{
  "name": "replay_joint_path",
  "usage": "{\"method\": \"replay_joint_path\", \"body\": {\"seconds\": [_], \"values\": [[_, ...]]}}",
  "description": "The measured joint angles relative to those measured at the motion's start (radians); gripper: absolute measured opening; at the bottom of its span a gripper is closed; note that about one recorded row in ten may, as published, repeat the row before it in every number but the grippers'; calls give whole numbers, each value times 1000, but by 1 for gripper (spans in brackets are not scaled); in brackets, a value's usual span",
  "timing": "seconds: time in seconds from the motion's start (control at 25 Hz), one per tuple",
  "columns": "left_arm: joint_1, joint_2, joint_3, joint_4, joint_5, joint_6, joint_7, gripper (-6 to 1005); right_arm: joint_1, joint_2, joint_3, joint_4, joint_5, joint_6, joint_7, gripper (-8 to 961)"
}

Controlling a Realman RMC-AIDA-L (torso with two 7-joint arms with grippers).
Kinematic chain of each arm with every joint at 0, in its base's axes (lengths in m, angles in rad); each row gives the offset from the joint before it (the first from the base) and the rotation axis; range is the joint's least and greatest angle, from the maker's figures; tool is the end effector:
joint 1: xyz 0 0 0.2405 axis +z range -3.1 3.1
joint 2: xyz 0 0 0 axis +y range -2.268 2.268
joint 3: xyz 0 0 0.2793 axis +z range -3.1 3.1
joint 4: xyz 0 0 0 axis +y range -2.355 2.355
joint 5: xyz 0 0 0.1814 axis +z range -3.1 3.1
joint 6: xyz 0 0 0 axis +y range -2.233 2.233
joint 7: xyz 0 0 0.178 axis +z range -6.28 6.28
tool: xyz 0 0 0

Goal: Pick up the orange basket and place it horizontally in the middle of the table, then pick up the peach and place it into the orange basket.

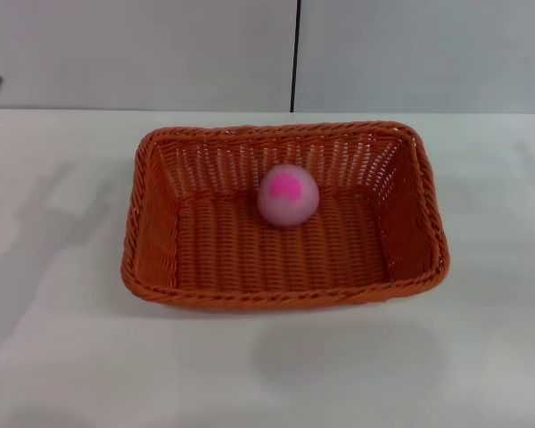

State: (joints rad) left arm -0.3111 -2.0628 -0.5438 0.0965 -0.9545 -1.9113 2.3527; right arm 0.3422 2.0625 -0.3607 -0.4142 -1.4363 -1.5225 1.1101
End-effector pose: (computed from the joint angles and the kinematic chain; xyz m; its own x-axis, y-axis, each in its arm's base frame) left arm -0.2940 0.2637 0.0453 0.2670 -0.2418 0.9329 0.7774 -0.5179 -0.3568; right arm 0.3147 0.3239 0.0573 0.3991 0.0019 -0.9169 -0.8088 -0.4703 -0.3531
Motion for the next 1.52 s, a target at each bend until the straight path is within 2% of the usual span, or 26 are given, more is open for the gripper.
{"method": "replay_joint_path", "body": {"seconds": [0.12,0.28,0.36,0.64,0.84,1.52], "values": [[36,-2,-69,-49,0,-3,84,814,0,10,54,18,38,-2,-27,527],[89,-7,-196,-142,0,3,227,815,-4,9,68,58,87,-9,-77,527],[100,-8,-227,-163,0,5,290,815,-7,10,73,81,129,-8,-110,527],[100,-9,-238,-188,0,6,455,815,-9,12,74,176,291,-10,-267,527],[103,-10,-239,-204,0,4,481,814,-8,13,75,249,397,-10,-377,527],[104,-7,-240,-204,0,8,473,815,-1,16,127,296,410,-10,-432,527]]}}
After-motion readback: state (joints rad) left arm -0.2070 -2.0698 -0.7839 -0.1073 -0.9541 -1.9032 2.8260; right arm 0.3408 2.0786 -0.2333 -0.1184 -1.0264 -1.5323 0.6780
